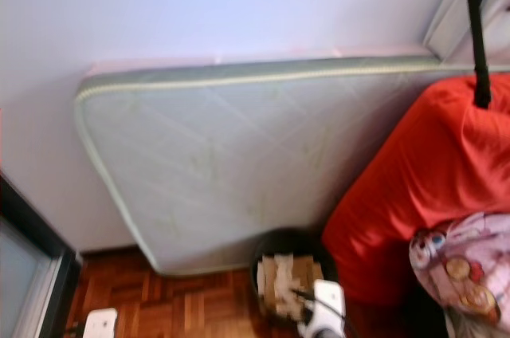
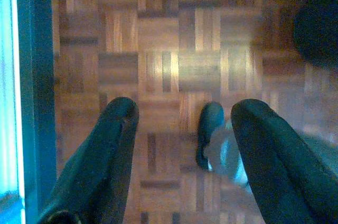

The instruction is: Clean up the room

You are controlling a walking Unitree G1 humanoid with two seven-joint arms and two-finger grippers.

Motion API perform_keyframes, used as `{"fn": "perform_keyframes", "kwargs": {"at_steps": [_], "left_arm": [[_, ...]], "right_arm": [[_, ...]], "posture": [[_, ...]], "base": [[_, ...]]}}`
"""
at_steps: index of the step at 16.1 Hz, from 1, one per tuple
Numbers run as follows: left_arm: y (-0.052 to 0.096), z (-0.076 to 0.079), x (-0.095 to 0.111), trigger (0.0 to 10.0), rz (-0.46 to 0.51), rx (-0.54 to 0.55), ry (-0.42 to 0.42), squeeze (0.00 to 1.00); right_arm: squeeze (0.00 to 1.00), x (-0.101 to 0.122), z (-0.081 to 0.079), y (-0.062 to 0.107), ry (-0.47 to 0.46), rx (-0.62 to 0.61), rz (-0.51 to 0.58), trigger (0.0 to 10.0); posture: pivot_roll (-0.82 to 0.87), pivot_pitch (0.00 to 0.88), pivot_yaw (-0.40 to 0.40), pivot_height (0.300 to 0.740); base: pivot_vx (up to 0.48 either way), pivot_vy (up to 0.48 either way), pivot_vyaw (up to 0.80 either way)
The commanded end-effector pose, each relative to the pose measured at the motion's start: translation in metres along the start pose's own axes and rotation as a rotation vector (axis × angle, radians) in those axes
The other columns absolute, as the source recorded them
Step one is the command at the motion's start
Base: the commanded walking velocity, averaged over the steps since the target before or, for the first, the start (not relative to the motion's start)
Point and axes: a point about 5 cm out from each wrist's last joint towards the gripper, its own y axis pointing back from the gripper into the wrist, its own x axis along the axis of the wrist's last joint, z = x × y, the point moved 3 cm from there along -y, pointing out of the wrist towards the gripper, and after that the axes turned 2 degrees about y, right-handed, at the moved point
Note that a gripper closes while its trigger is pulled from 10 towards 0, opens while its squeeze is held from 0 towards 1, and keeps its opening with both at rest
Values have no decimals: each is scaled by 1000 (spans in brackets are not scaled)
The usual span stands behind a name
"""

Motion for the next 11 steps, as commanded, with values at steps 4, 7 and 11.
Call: {"fn": "perform_keyframes", "kwargs": {"at_steps": [4, 7, 11], "left_arm": [[-2, 11, 5, 10000, 20, -28, -7, 0], [-3, 13, 23, 10000, 95, -42, 2, 0], [-7, 24, 75, 10000, 260, -85, 26, 0]], "right_arm": [[0, -17, 21, 6, -19, -59, -38, 10000], [0, -11, 38, 9, -39, -67, -5, 10000], [0, 6, 45, 9, -36, -20, 64, 10000]], "posture": [[83, 0, -54, 734], [78, 0, -53, 734], [76, 0, -51, 734]], "base": [[341, 0, 400], [97, 0, 0], [0, 0, 0]]}}
